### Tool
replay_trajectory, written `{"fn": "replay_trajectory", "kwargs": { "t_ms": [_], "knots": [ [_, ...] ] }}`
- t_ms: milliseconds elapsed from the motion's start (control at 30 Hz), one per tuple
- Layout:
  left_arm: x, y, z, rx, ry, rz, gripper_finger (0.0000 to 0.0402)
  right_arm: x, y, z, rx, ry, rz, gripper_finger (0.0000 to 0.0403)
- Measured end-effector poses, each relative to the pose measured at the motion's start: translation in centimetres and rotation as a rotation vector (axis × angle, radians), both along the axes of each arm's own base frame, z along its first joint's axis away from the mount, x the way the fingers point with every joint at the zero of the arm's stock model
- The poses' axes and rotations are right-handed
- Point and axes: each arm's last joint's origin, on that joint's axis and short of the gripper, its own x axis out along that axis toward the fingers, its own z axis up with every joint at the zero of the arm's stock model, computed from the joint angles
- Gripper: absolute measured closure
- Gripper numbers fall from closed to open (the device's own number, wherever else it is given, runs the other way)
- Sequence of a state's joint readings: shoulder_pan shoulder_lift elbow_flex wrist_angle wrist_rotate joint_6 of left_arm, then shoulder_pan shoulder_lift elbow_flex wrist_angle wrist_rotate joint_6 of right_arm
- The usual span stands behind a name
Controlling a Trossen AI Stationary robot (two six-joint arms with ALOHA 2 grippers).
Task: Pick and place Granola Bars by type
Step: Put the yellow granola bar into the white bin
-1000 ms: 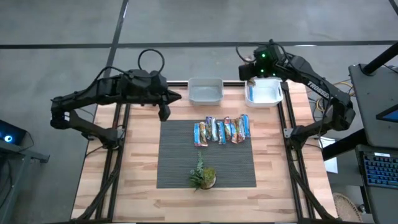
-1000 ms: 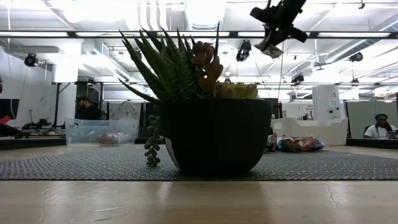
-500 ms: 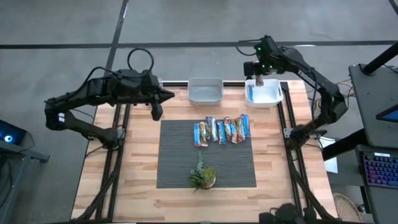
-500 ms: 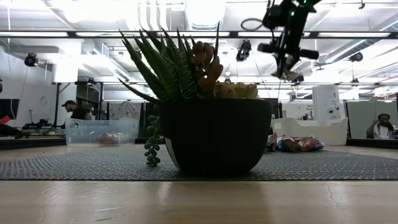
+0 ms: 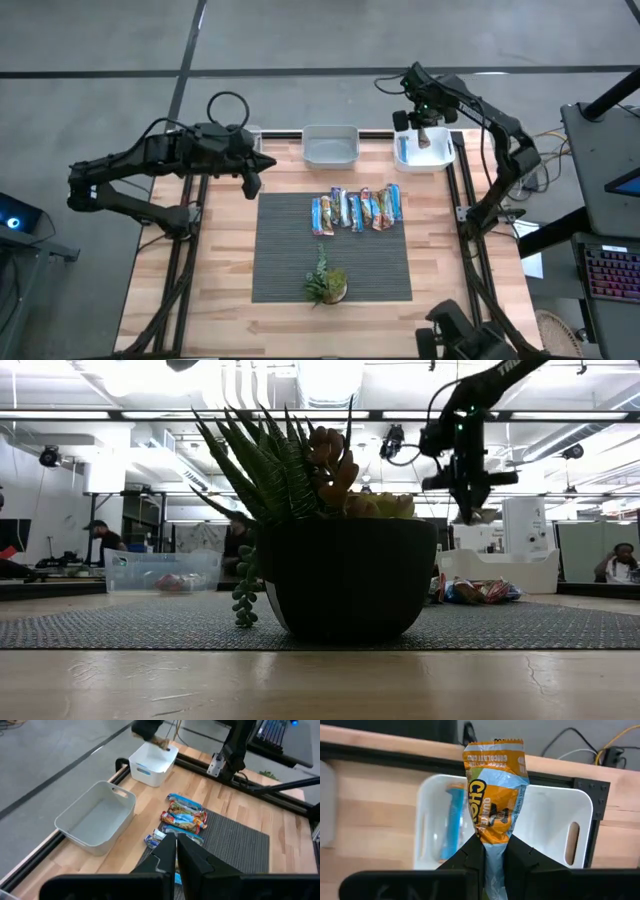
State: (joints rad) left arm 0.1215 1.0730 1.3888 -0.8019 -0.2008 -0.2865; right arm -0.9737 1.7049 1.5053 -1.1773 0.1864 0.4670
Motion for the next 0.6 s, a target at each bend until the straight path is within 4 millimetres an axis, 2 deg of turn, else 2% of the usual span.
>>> {"fn": "replay_trajectory", "kwargs": {
  "t_ms": [300, 600],
  "knots": [
    [-0.3, 0.0, 0.8, 0.017, -0.079, -0.003, 0.0401, -1.6, 0.0, -3.1, 0.071, 0.043, -0.033, 0.0365],
    [-0.2, 0.0, 0.8, 0.008, -0.083, 0.001, 0.0401, -1.6, 0.4, -6.3, 0.085, -0.020, -0.046, 0.0365]
  ]
}}
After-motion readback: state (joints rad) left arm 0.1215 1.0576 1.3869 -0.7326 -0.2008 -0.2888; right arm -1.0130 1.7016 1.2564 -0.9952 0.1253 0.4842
